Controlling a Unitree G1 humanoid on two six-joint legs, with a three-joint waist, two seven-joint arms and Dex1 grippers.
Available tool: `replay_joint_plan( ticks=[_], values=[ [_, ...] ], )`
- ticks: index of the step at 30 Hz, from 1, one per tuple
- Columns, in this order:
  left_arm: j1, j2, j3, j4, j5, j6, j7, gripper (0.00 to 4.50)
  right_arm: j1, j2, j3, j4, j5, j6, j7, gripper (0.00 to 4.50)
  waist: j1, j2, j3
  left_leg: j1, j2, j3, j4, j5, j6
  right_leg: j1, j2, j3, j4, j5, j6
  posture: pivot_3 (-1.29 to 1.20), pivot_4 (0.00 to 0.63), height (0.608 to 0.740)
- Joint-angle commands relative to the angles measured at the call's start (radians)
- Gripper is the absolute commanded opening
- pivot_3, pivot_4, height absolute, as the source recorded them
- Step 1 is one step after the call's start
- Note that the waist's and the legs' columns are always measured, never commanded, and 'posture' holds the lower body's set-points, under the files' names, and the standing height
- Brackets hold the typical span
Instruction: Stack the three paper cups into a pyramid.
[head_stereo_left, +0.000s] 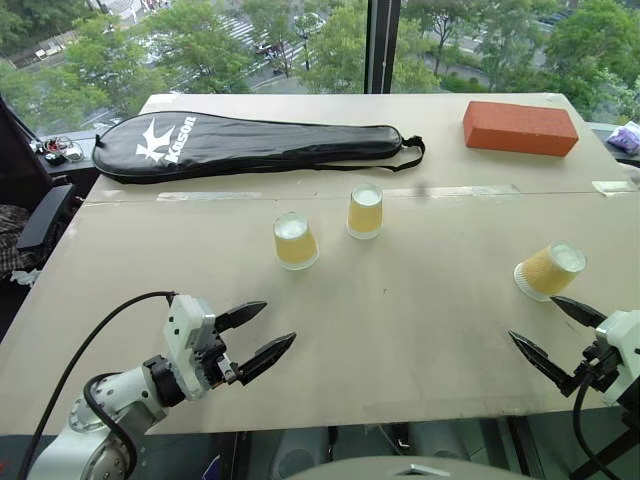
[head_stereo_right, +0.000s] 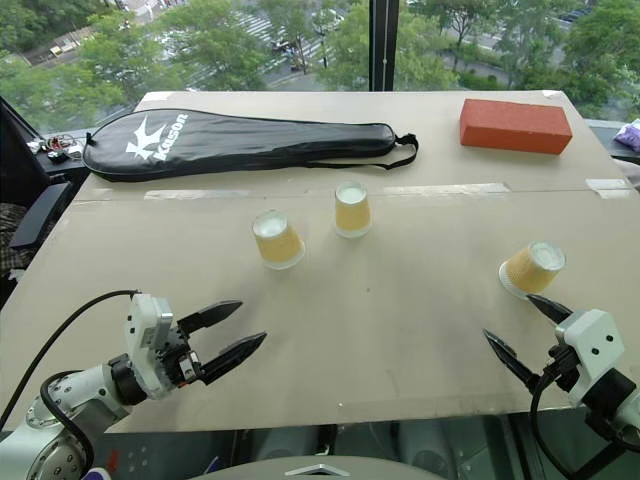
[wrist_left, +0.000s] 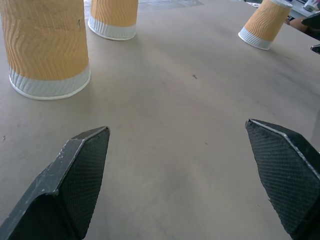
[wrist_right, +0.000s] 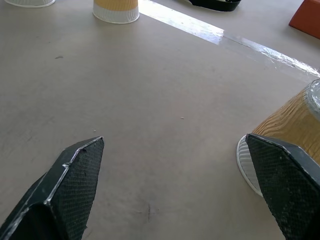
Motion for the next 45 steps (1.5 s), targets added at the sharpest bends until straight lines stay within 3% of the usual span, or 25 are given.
replay_joint_plan(
  ticks=[1,9,14,18,21,23,26,33,45],
  values=[
    [-0.062,0.001,-0.009,0.006,-0.022,-0.008,-0.003,4.47,-0.04,0.022,0.031,-0.031,-0.007,-0.011,-0.04,4.5,0.0,0.0,0.0,0.0,0.0,0.0,0.0,0.0,0.0,0.0,0.0,0.0,0.0,0.0,0.0,0.0,0.15,0.74],
    [-0.184,-0.013,-0.046,-0.013,-0.077,0.023,0.019,4.47,-0.197,0.054,0.188,-0.104,-0.037,0.098,-0.176,4.5,-0.003,0.0,0.0,0.001,0.0,0.0,0.001,0.0,0.0,0.001,0.001,0.0,0.001,0.002,-0.002,0.0,0.15,0.74],
    [-0.155,-0.001,-0.005,-0.016,-0.119,0.003,-0.028,4.47,-0.452,0.061,0.342,-0.061,-0.068,0.271,-0.267,4.5,-0.02,0.0,0.0,0.002,0.0,0.001,0.002,0.0,0.0,0.001,0.001,0.002,0.001,0.002,-0.003,0.0,0.15,0.74],
    [-0.136,0.002,0.047,-0.033,-0.12,-0.015,-0.009,4.47,-0.713,0.14,0.452,0.094,-0.112,0.359,-0.344,4.5,-0.025,-0.001,0.001,0.001,0.0,-0.001,0.002,0.0,0.0,0.0,0.003,0.001,0.001,0.003,-0.004,0.0,0.15,0.74],
    [-0.122,-0.017,0.075,-0.007,-0.066,-0.115,-0.042,4.47,-0.887,0.185,0.529,0.294,-0.185,0.312,-0.347,4.5,-0.024,0.0,0.001,0.001,-0.001,-0.001,0.001,0.0,0.0,0.0,0.003,0.0,0.001,0.005,-0.007,0.0,0.15,0.74],
    [-0.103,0.023,0.131,-0.013,-0.174,-0.054,-0.081,4.47,-1.023,0.23,0.558,0.424,-0.204,0.313,-0.349,4.5,-0.026,-0.001,0.001,0.0,-0.002,0.0,0.001,0.0,0.0,0.0,0.003,0.0,0.001,0.005,-0.008,0.0,0.15,0.74],
    [-0.061,0.058,0.18,-0.027,-0.228,-0.033,-0.124,4.47,-1.154,0.293,0.578,0.553,-0.198,0.31,-0.329,4.5,-0.029,0.001,0.003,-0.001,-0.001,0.0,0.001,0.0,0.0,-0.002,0.003,0.0,0.001,0.005,-0.008,0.0,0.15,0.74],
    [0.021,0.044,0.263,-0.072,-0.279,-0.031,-0.101,4.47,-1.27,0.357,0.617,0.681,-0.189,0.301,-0.239,4.5,-0.028,0.001,0.003,-0.002,0.001,-0.001,0.0,0.0,0.0,-0.002,0.002,-0.001,0.0,0.005,-0.008,0.0,0.15,0.74],
    [0.085,0.023,0.318,-0.115,-0.288,-0.048,-0.089,4.47,-1.387,0.436,0.619,0.948,-0.249,0.174,-0.228,4.5,-0.033,0.001,0.003,-0.001,0.0,-0.001,0.0,0.001,-0.001,-0.002,0.003,-0.001,0.002,0.006,-0.008,0.0,0.15,0.74]
  ],
)
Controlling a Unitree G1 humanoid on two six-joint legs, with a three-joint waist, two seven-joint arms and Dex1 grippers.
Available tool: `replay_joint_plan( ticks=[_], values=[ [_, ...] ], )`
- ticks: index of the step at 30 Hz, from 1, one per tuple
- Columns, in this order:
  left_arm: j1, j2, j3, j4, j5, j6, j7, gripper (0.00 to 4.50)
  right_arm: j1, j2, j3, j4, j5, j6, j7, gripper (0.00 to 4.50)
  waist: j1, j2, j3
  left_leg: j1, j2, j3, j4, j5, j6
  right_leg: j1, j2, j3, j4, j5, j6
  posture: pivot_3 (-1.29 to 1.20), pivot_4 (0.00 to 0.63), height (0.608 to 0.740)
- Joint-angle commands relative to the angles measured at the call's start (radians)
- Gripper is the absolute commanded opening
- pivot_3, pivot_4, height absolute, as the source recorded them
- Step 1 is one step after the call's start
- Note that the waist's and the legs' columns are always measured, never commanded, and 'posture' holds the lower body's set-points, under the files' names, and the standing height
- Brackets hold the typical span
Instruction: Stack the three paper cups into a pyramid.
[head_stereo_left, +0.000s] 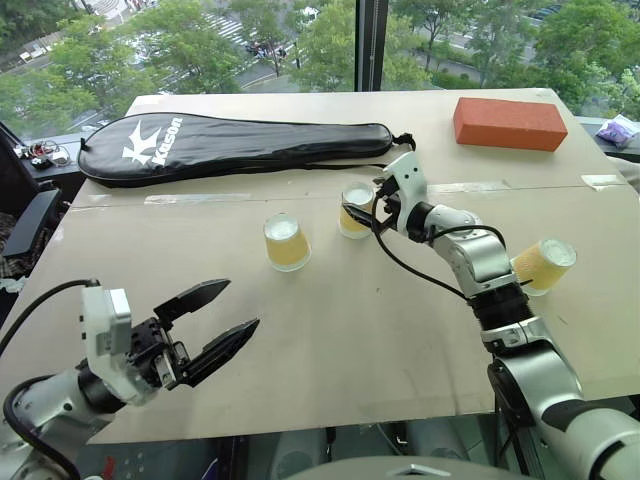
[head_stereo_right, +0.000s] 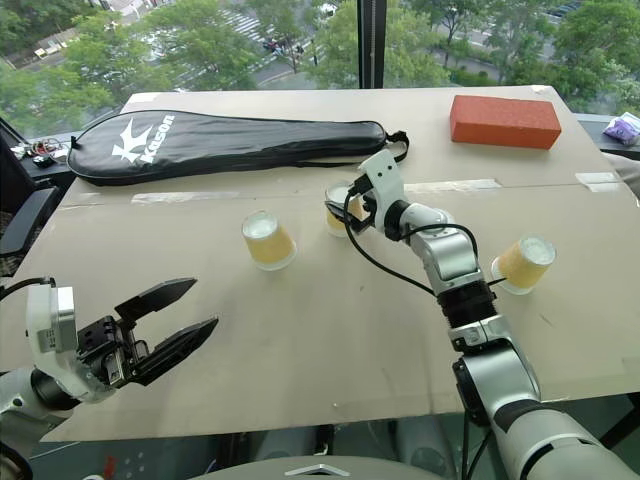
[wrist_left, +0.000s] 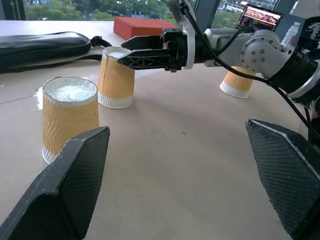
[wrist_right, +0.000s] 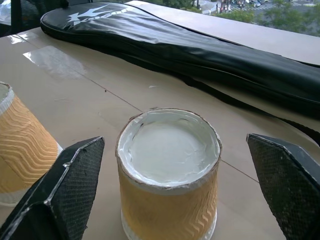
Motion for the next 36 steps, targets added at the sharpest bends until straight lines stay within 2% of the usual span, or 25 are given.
replay_joint_plan(
  ticks=[1,2,3,5,7,8,13,17,22,27,36],
  values=[
    [0.007,-0.005,0.038,-0.028,-0.023,-0.023,0.0,4.47,-0.045,0.025,-0.014,0.059,-0.007,-0.062,0.008,4.5,-0.001,0.0,0.0,0.0,0.0,0.0,0.0,0.0,0.0,0.0,0.0,0.0,0.0,0.0,0.0,0.0,0.15,0.74],
    [0.008,-0.004,0.038,-0.028,-0.024,-0.022,-0.001,4.47,-0.053,0.032,-0.018,0.084,-0.008,-0.072,0.008,4.5,-0.003,0.0,0.0,0.0,0.0,0.0,0.0,0.0,0.0,0.0,0.0,0.0,0.0,0.0,0.0,0.0,0.15,0.74],
    [0.009,-0.004,0.037,-0.028,-0.022,-0.022,-0.003,4.5,-0.06,0.037,-0.023,0.107,-0.008,-0.081,0.009,3.97,-0.004,0.0,0.0,0.0,0.0,0.0,0.0,0.0,0.0,0.0,0.0,0.0,0.0,0.0,0.0,0.0,0.15,0.74],
    [0.009,-0.002,0.034,-0.028,-0.02,-0.022,-0.008,4.5,-0.071,0.042,-0.03,0.146,-0.014,-0.104,0.006,3.29,-0.007,0.0,0.0,-0.001,0.0,0.0,0.0,0.0,0.0,0.0,0.0,0.0,0.0,0.0,0.0,0.0,0.15,0.74],
    [0.0,0.006,0.025,-0.021,-0.02,-0.019,-0.015,4.5,-0.072,0.036,-0.037,0.159,-0.018,-0.125,0.008,2.29,-0.009,0.0,0.0,-0.001,0.0,0.0,0.0,0.0,0.0,0.0,0.0,0.0,-0.001,0.0,0.0,0.0,0.15,0.74],
    [-0.011,0.012,0.016,-0.013,-0.019,-0.015,-0.021,4.5,-0.057,0.019,-0.041,0.124,-0.017,-0.129,0.015,2.17,-0.011,0.0,0.0,-0.001,0.0,0.0,0.0,0.0,0.0,0.0,0.0,0.0,-0.001,0.0,0.0,0.0,0.15,0.74],
    [-0.064,0.026,-0.052,0.023,0.005,-0.01,-0.049,4.5,0.102,-0.106,-0.086,-0.225,0.015,-0.062,0.039,2.13,-0.004,0.002,0.001,-0.002,0.0,-0.001,0.0,0.0,0.0,0.0,-0.001,-0.001,-0.001,0.0,0.0,0.0,0.15,0.74],
    [-0.107,0.029,-0.095,0.054,0.015,-0.01,-0.062,4.5,0.303,-0.204,-0.175,-0.555,0.047,0.085,-0.019,2.13,0.006,0.002,0.001,-0.002,0.0,-0.001,-0.001,0.0,0.0,0.0,-0.001,0.0,-0.001,0.0,0.0,0.0,0.15,0.74],
    [-0.144,0.029,-0.149,0.086,0.036,-0.014,-0.083,4.5,0.511,-0.254,-0.274,-0.822,0.107,0.227,-0.073,2.13,0.002,0.002,0.001,0.0,-0.001,0.0,-0.001,0.0,0.0,0.0,0.001,0.0,-0.001,-0.001,0.001,0.0,0.15,0.74],
    [-0.178,0.04,-0.192,0.106,0.042,-0.007,-0.107,4.5,0.575,-0.246,-0.271,-0.829,0.096,0.22,-0.116,2.13,-0.004,0.002,0.001,0.002,0.0,0.001,0.0,0.0,0.0,0.0,0.003,0.002,0.0,-0.002,0.003,0.0,0.15,0.74],
    [-0.206,0.073,-0.191,0.142,0.054,-0.011,-0.144,4.5,0.545,-0.22,-0.183,-0.751,0.068,0.17,-0.122,2.13,0.0,0.002,0.001,0.0,0.0,0.001,-0.001,0.0,0.0,0.0,0.003,0.002,-0.001,-0.001,0.001,0.0,0.15,0.74]
  ],
)
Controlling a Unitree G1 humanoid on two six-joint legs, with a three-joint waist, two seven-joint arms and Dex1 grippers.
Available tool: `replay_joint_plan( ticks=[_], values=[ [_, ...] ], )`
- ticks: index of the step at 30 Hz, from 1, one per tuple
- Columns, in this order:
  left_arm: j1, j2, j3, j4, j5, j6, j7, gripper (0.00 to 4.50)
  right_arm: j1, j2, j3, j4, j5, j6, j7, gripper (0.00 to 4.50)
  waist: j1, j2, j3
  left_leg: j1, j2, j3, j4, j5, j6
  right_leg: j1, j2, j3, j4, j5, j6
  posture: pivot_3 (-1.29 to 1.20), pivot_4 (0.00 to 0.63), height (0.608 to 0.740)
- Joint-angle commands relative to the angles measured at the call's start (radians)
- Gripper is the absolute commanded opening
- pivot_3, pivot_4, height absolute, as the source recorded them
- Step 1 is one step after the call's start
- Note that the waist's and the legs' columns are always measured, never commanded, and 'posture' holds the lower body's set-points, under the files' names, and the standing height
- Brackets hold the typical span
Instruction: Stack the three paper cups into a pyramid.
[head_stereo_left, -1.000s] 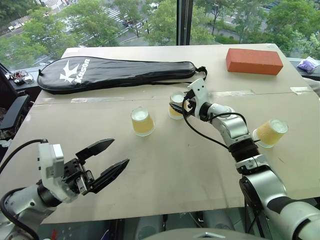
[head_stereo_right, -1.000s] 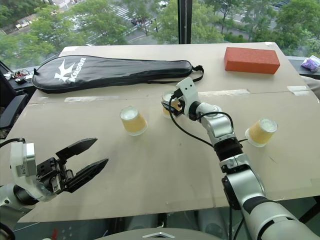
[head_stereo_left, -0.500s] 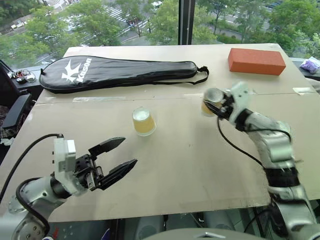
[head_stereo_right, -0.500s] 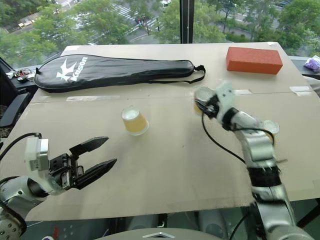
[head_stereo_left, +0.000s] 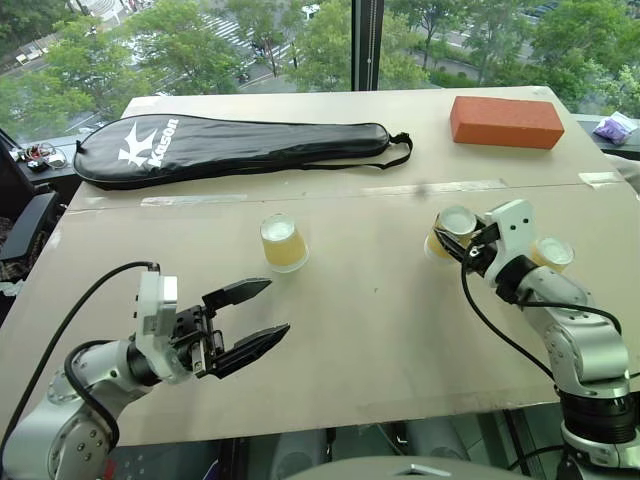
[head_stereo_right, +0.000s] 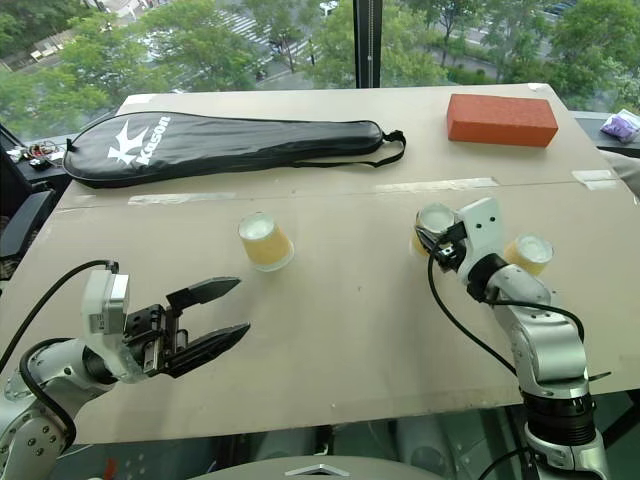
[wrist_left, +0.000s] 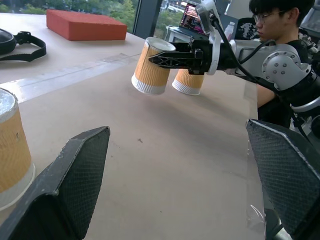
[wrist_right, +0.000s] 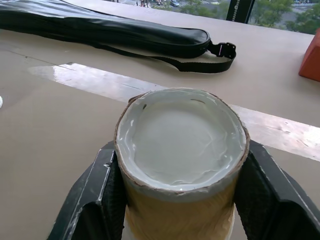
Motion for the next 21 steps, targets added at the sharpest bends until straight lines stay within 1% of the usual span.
replay_joint_plan(
  ticks=[1,4,5,7,9,12,15,19,21],
  values=[
    [-0.007,0.011,0.018,0.001,0.002,-0.011,-0.013,4.5,-0.021,-0.011,0.034,0.02,-0.03,-0.047,0.003,2.13,0.002,0.0,0.0,0.0,0.0,0.0,0.0,0.0,0.0,0.0,0.0,0.0,0.0,0.0,0.0,0.0,0.15,0.74],
    [0.0,0.004,0.016,-0.007,0.005,-0.013,-0.008,4.5,-0.02,-0.013,0.058,0.072,-0.035,-0.061,0.024,2.13,0.005,0.0,0.0,0.0,0.0,0.0,0.0,0.0,0.0,0.0,0.0,0.0,0.0,0.0,-0.001,0.0,0.15,0.74],
    [0.006,0.001,0.016,-0.012,0.006,-0.013,-0.006,4.5,-0.022,-0.013,0.063,0.095,-0.029,-0.059,0.036,2.91,0.005,0.0,0.0,0.0,0.0,0.0,0.0,0.0,0.0,0.0,0.0,0.0,0.0,0.0,-0.001,0.0,0.15,0.74],
    [0.017,-0.004,0.019,-0.017,0.005,-0.013,0.001,4.5,-0.02,-0.025,0.076,0.119,-0.033,-0.077,0.062,3.48,0.005,-0.001,-0.001,0.0,0.0,0.0,0.0,0.0,0.0,0.0,0.0,0.0,0.0,0.0,0.001,0.0,0.15,0.74],
    [0.024,-0.007,0.029,-0.016,0.003,-0.009,0.016,4.5,-0.017,-0.037,0.072,0.121,-0.036,-0.097,0.073,4.46,0.005,-0.001,0.0,0.0,0.0,0.0,0.0,0.0,0.0,0.0,0.0,0.0,0.0,-0.001,0.001,0.0,0.15,0.74],
    [0.019,-0.015,0.037,-0.001,0.023,-0.005,0.073,4.5,-0.012,-0.045,0.032,0.092,-0.008,-0.129,0.087,4.46,0.006,-0.001,0.0,0.0,0.0,0.0,0.0,0.0,0.0,0.0,0.0,0.0,0.0,-0.001,0.001,0.0,0.15,0.74],
    [-0.044,-0.017,0.015,0.049,0.109,-0.026,0.149,4.5,0.023,-0.087,-0.008,0.021,0.043,-0.192,0.169,4.46,0.012,0.0,0.0,0.0,0.0,-0.001,0.0,0.0,0.0,0.0,0.0,-0.001,0.0,-0.001,0.001,0.0,0.15,0.74],
    [-0.169,0.016,-0.027,0.145,0.141,0.048,0.203,4.5,0.098,-0.171,-0.092,-0.087,0.177,-0.199,0.301,4.46,0.016,-0.001,0.0,0.0,0.0,-0.002,0.0,0.0,0.0,0.001,0.0,-0.002,0.0,-0.001,0.001,0.0,0.15,0.74],
    [-0.23,0.028,-0.06,0.194,0.178,0.054,0.203,4.5,0.128,-0.206,-0.12,-0.121,0.207,-0.204,0.33,4.46,0.015,-0.001,0.0,0.0,0.0,-0.001,0.0,0.0,0.0,0.001,0.0,-0.002,0.0,-0.001,0.001,0.0,0.15,0.74]
  ],
)
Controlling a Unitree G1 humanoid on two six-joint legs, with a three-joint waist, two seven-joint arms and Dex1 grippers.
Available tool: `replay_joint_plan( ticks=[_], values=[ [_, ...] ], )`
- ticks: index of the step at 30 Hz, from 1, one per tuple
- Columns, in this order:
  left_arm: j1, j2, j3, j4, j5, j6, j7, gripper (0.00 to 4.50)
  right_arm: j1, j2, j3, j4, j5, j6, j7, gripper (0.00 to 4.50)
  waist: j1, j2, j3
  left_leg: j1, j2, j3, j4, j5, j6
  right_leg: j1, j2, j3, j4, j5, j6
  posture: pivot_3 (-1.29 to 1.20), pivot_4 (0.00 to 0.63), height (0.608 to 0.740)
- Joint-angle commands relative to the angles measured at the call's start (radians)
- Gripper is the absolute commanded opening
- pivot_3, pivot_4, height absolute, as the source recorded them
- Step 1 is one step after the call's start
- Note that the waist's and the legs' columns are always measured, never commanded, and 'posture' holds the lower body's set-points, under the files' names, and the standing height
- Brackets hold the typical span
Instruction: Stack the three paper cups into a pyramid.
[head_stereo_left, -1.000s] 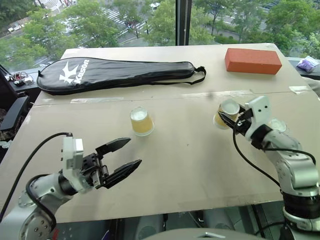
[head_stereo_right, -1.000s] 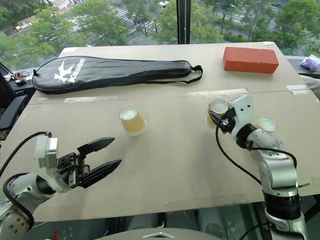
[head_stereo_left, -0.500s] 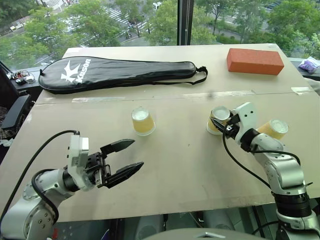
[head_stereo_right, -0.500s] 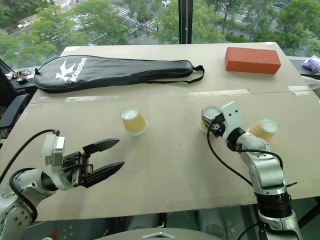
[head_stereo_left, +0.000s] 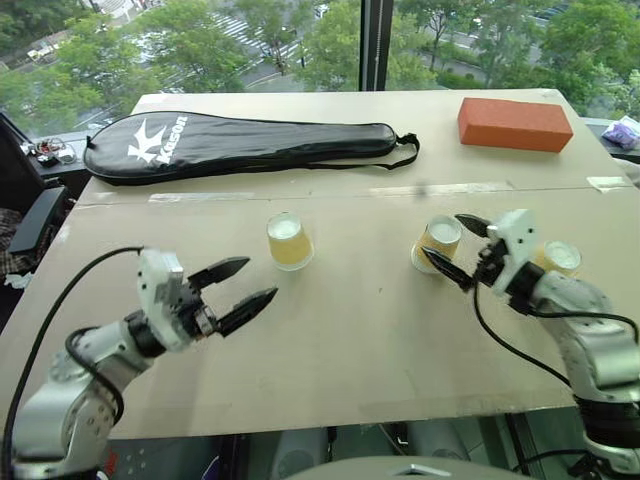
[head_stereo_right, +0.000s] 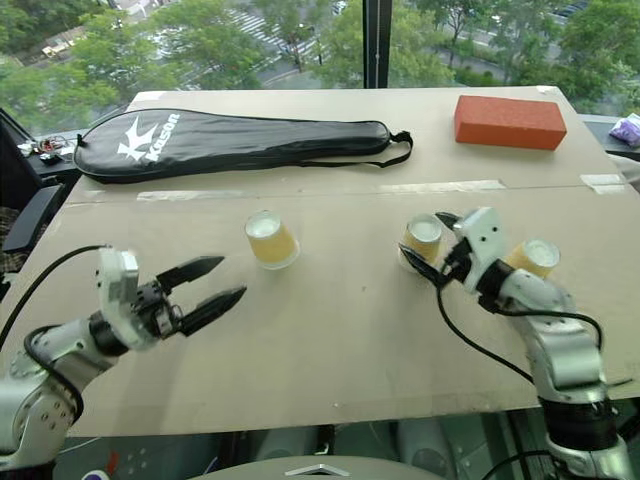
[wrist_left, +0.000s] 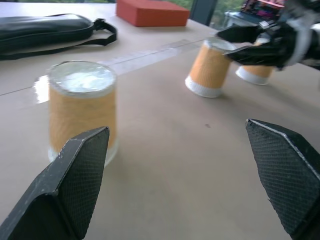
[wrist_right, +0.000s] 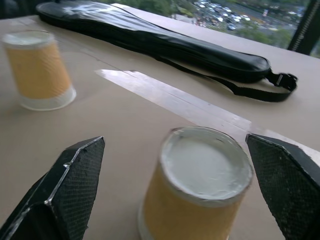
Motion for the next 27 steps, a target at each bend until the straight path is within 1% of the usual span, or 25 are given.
replay_joint_plan(
  ticks=[1,6,8,10,15,19,20,21,22,24,25,27],
  values=[
    [-0.104,0.027,-0.062,0.073,0.061,0.015,0.008,4.5,0.044,-0.054,-0.085,-0.106,0.081,-0.025,0.067,4.46,-0.002,0.0,0.0,0.0,0.0,0.0,0.0,0.0,0.0,0.0,0.0,0.0,0.0,0.0,0.0,0.0,0.15,0.74],
    [-0.297,0.02,-0.182,0.236,0.163,-0.012,-0.029,4.5,0.198,-0.136,-0.191,-0.264,0.211,-0.009,0.147,4.46,0.001,-0.001,0.0,0.0,0.0,0.001,0.0,0.0,0.0,0.001,0.0,0.0,0.0,0.0,0.0,0.0,0.15,0.74],
    [-0.361,0.011,-0.224,0.301,0.203,-0.028,-0.044,4.5,0.269,-0.152,-0.235,-0.333,0.278,-0.001,0.166,4.46,0.001,-0.001,0.0,0.0,0.0,0.001,0.0,0.0,0.0,0.001,0.0,-0.001,0.0,0.001,-0.001,0.0,0.15,0.74],
    [-0.418,-0.004,-0.254,0.365,0.236,-0.048,-0.054,4.5,0.326,-0.158,-0.268,-0.383,0.311,-0.01,0.168,4.46,-0.002,-0.002,0.0,0.0,0.0,0.001,0.0,0.0,0.0,0.001,0.001,-0.001,0.0,0.002,-0.002,0.0,0.15,0.74],
    [-0.513,-0.039,-0.315,0.476,0.292,-0.099,-0.105,4.5,0.429,-0.145,-0.299,-0.451,0.307,-0.036,0.14,4.46,-0.005,-0.003,0.001,0.0,0.0,0.001,0.001,0.0,0.0,0.001,0.001,0.0,0.0,0.0,0.001,0.0,0.15,0.74],
    [-0.554,-0.054,-0.336,0.537,0.318,-0.119,-0.142,4.5,0.474,-0.129,-0.299,-0.468,0.284,-0.053,0.101,4.46,-0.004,-0.004,0.0,0.0,0.0,0.001,0.002,0.0,0.0,0.002,0.001,0.001,0.0,0.0,0.001,0.0,0.15,0.74],
    [-0.563,-0.056,-0.344,0.554,0.327,-0.133,-0.16,3.94,0.487,-0.124,-0.301,-0.472,0.28,-0.056,0.092,4.5,-0.004,-0.005,0.0,0.0,0.0,0.0,0.002,0.0,0.0,0.002,0.001,0.0,0.0,0.0,0.001,0.0,0.15,0.74],
    [-0.572,-0.059,-0.35,0.569,0.336,-0.146,-0.172,3.62,0.502,-0.121,-0.302,-0.476,0.273,-0.062,0.086,4.5,-0.003,-0.005,0.0,0.0,0.0,0.001,0.002,0.0,0.0,0.002,0.001,0.0,0.0,0.0,0.001,0.0,0.15,0.74],
    [-0.584,-0.067,-0.351,0.581,0.337,-0.155,-0.182,3.08,0.517,-0.116,-0.304,-0.48,0.269,-0.066,0.077,4.5,-0.002,-0.005,0.0,0.0,0.0,0.001,0.002,0.0,0.0,0.002,0.001,0.0,0.0,0.0,0.001,0.0,0.15,0.74],
    [-0.6,-0.082,-0.347,0.583,0.322,-0.158,-0.202,2.29,0.545,-0.107,-0.307,-0.489,0.259,-0.075,0.065,4.5,0.001,-0.005,0.0,0.0,0.0,0.001,0.002,0.0,0.0,0.002,0.001,0.0,0.001,0.0,0.001,0.0,0.15,0.74],
    [-0.606,-0.089,-0.347,0.573,0.31,-0.156,-0.219,1.99,0.561,-0.102,-0.309,-0.494,0.256,-0.08,0.061,4.5,0.002,-0.005,0.0,0.0,0.0,0.001,0.002,0.0,0.0,0.002,0.001,0.0,0.001,0.0,0.001,0.0,0.15,0.74],
    [-0.622,-0.105,-0.35,0.547,0.287,-0.132,-0.245,1.99,0.589,-0.089,-0.311,-0.502,0.248,-0.091,0.048,4.5,0.004,-0.005,0.0,0.0,0.0,0.001,0.002,0.0,0.0,0.002,0.001,0.0,0.0,0.001,0.0,0.0,0.15,0.74]
  ],
)
